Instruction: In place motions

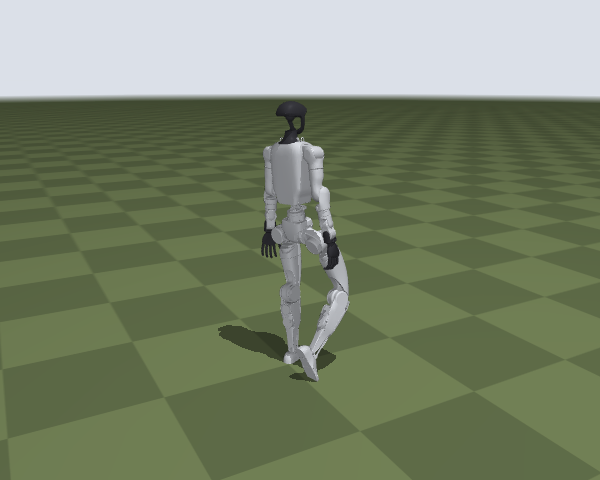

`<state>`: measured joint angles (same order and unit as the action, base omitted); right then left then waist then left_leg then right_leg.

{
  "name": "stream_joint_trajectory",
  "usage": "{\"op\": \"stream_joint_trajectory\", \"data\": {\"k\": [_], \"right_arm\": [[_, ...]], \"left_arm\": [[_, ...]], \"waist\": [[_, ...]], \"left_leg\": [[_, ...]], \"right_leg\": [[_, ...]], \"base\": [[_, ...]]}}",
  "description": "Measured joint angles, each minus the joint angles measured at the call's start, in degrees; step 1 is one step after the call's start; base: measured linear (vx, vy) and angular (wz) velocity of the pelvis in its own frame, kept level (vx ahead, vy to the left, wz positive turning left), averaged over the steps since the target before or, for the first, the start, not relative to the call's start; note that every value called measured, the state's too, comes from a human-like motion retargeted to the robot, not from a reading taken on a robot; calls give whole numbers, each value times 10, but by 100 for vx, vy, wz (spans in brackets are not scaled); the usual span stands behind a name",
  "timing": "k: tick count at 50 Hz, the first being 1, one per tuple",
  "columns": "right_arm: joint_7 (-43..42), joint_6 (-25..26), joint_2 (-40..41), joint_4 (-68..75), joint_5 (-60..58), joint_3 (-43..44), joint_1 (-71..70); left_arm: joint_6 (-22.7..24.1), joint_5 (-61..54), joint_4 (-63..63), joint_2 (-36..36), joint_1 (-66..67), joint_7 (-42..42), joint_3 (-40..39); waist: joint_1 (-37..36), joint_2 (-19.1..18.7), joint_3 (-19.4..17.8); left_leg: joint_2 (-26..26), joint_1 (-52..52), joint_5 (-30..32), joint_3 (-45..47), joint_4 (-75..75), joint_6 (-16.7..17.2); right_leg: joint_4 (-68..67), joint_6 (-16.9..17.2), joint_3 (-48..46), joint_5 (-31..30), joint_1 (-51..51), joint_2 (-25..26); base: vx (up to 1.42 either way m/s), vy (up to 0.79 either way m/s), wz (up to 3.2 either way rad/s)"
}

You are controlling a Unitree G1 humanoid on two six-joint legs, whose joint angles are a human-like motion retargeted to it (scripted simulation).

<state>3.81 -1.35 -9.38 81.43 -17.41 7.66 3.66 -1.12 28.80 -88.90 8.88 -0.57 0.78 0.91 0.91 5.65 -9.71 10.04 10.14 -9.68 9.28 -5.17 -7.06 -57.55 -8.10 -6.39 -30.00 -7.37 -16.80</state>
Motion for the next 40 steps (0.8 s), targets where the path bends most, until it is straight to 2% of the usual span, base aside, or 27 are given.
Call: {"op": "stream_joint_trajectory", "data": {"k": [2,3,5,7,10,13,15,18,22,26,28,33,35,36,37,38,40], "right_arm": [[-3,8,-5,21,1,7,10],[-1,14,-6,34,1,12,18],[17,29,-10,65,2,22,31],[46,52,-14,101,6,33,45],[99,88,-23,151,1,55,72],[124,121,-26,160,-3,74,112],[123,145,-27,160,8,81,126],[116,168,-24,160,39,89,128],[120,148,-12,160,59,94,103],[114,106,-1,137,64,76,69],[99,95,7,104,62,62,59],[40,77,14,18,56,22,23],[12,70,13,-10,52,7,5],[-4,68,12,-22,46,2,-4],[-19,65,9,-30,38,-7,-11],[-34,57,3,-35,22,-22,-17],[-58,49,9,-47,-8,-38,-16]], "left_arm": [[10,-16,21,-4,-46,21,12],[15,-28,33,-5,-70,34,20],[24,-46,59,-2,-123,62,25],[33,-42,89,-7,-165,69,13],[62,-61,133,-15,-214,67,15],[86,-107,173,-25,-248,60,27],[98,-132,196,-29,-269,60,28],[111,-150,219,-31,-285,67,28],[119,-146,223,-28,-276,72,38],[114,-115,189,-27,-237,64,46],[104,-94,162,-30,-207,60,50],[69,-42,68,-34,-139,53,53],[55,-23,28,-33,-119,47,52],[50,-16,10,-35,-109,40,52],[44,-10,-7,-37,-98,32,48],[37,-7,-24,-40,-85,22,37],[25,-7,-45,-40,-48,4,26]], "waist": [[41,15,-22],[65,18,-30],[111,13,-46],[150,3,-58],[189,-32,-68],[210,-83,-60],[202,-113,-52],[191,-127,-50],[186,-125,-46],[175,-116,-23],[167,-104,-14],[147,-56,-8],[162,-51,-9],[220,-55,-13],[236,-51,-11],[171,-31,0],[55,-55,42]], "left_leg": [[18,27,-12,-33,-3,1],[22,34,-11,-50,-2,-3],[18,40,-2,-77,4,-13],[0,40,7,-98,6,-17],[-49,27,20,-115,3,-17],[-101,-21,43,-114,4,-19],[-128,-54,47,-97,0,-20],[-152,-70,39,-77,-14,-14],[-156,-72,34,-69,-20,-11],[-143,-67,34,-58,-9,-12],[-131,-55,31,-52,-3,-10],[-77,-18,11,-42,-3,-8],[-69,-17,5,-65,-10,-8],[-66,-26,7,-129,-20,-8],[-58,-29,7,-151,-24,-10],[-37,-21,3,-88,-13,-13],[-74,-51,15,17,20,-6]], "right_leg": [[-168,-53,65,0,-38,8],[-222,-65,108,0,-57,37],[-307,-69,153,0,-112,67],[-364,-69,157,0,-175,85],[-405,-69,109,0,-289,77],[-370,-69,37,0,-415,43],[-343,-68,-2,20,-480,36],[-313,-66,-50,69,-503,34],[-261,-66,-74,72,-460,31],[-191,-66,-73,21,-375,34],[-158,-67,-72,2,-315,30],[-85,-68,-40,0,-155,13],[-23,-67,-67,0,-81,20],[20,-36,-111,0,-29,25],[61,-9,-114,0,7,34],[97,12,-34,0,8,51],[363,55,49,0,73,133]], "base": [[48,-3,146],[23,26,166],[-1,43,156],[-12,31,119],[-22,19,56],[-34,29,-24],[-17,21,-102],[-3,-3,-75],[0,-5,-25],[7,-2,-28],[13,-14,-18],[15,-16,-2],[9,-10,146],[10,-9,281],[3,-8,48],[-9,-5,-312],[-18,0,-421]]}}
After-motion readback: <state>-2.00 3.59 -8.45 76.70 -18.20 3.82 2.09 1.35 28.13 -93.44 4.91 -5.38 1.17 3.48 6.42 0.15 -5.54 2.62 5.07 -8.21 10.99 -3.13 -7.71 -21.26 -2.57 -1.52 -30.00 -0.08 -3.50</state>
